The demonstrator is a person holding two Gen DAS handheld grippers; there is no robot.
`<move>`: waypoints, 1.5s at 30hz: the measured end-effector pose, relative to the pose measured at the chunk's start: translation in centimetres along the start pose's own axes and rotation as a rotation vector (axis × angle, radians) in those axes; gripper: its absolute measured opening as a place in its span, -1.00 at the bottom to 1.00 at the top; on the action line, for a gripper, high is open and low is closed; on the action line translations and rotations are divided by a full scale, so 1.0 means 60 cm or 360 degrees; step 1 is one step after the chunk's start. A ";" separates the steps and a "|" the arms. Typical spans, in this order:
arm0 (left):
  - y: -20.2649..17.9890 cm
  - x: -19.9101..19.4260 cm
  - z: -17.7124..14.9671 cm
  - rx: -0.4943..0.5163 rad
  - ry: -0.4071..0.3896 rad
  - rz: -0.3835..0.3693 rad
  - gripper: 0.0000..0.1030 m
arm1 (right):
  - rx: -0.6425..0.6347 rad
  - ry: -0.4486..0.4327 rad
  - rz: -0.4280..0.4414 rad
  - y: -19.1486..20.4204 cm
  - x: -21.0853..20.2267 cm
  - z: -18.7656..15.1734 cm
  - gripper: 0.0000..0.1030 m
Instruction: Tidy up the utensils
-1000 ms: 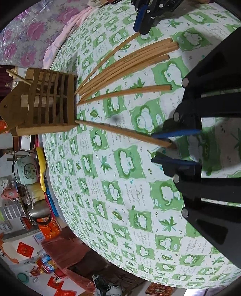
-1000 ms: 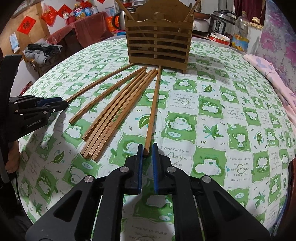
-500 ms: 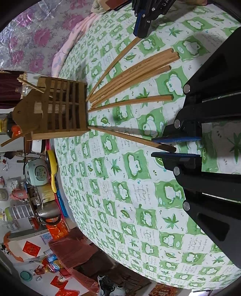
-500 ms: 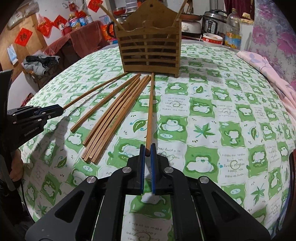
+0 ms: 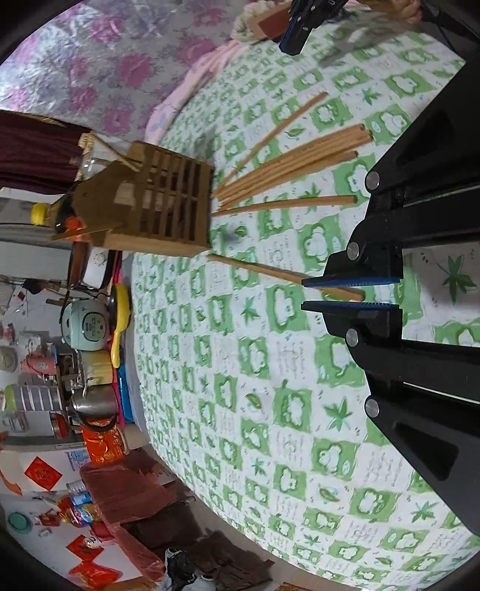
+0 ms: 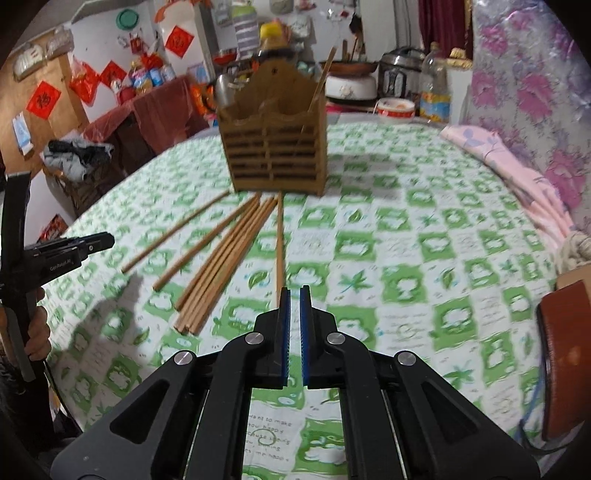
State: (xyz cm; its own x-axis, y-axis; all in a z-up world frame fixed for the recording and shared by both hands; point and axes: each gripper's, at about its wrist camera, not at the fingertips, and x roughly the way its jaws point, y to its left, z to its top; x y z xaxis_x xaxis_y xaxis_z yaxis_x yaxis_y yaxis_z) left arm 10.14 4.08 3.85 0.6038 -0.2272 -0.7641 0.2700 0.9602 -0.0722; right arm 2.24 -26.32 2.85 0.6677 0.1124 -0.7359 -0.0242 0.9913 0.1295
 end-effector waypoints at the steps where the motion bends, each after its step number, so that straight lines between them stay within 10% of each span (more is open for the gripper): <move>1: 0.003 -0.006 0.006 -0.0004 -0.0010 -0.0005 -0.86 | 0.0005 -0.0021 -0.0003 -0.002 -0.008 0.005 -0.89; 8: 0.007 -0.026 0.030 -0.0015 -0.0008 -0.0098 -0.79 | 0.0003 -0.0049 0.0078 -0.002 -0.024 0.019 -0.79; 11: -0.002 0.000 0.017 0.0001 0.0046 -0.0080 0.17 | -0.0043 0.0021 0.0101 0.016 0.001 0.009 -0.64; 15: -0.009 0.050 0.001 0.0048 0.0165 -0.0045 0.19 | -0.0047 0.0166 0.0099 0.026 0.060 -0.003 -0.54; 20: -0.013 0.101 -0.017 0.0106 0.0323 0.0042 0.13 | -0.0030 0.0266 0.0047 0.021 0.106 -0.008 -0.32; 25: -0.026 0.093 -0.024 0.0178 0.0290 0.0020 -0.87 | -0.0125 0.0300 -0.0017 0.035 0.118 -0.020 -0.66; 45: -0.041 -0.059 0.068 0.0107 -0.0090 -0.0016 -0.89 | -0.0159 -0.0163 0.0010 0.057 -0.050 0.072 -0.88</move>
State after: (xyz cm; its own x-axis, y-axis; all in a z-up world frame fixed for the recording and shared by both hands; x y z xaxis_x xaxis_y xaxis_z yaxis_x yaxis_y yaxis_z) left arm 10.42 1.87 9.36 0.6418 -0.2475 -0.7258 0.3249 0.9451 -0.0349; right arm 3.35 -23.58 8.38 0.7398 0.1160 -0.6628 -0.0992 0.9931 0.0630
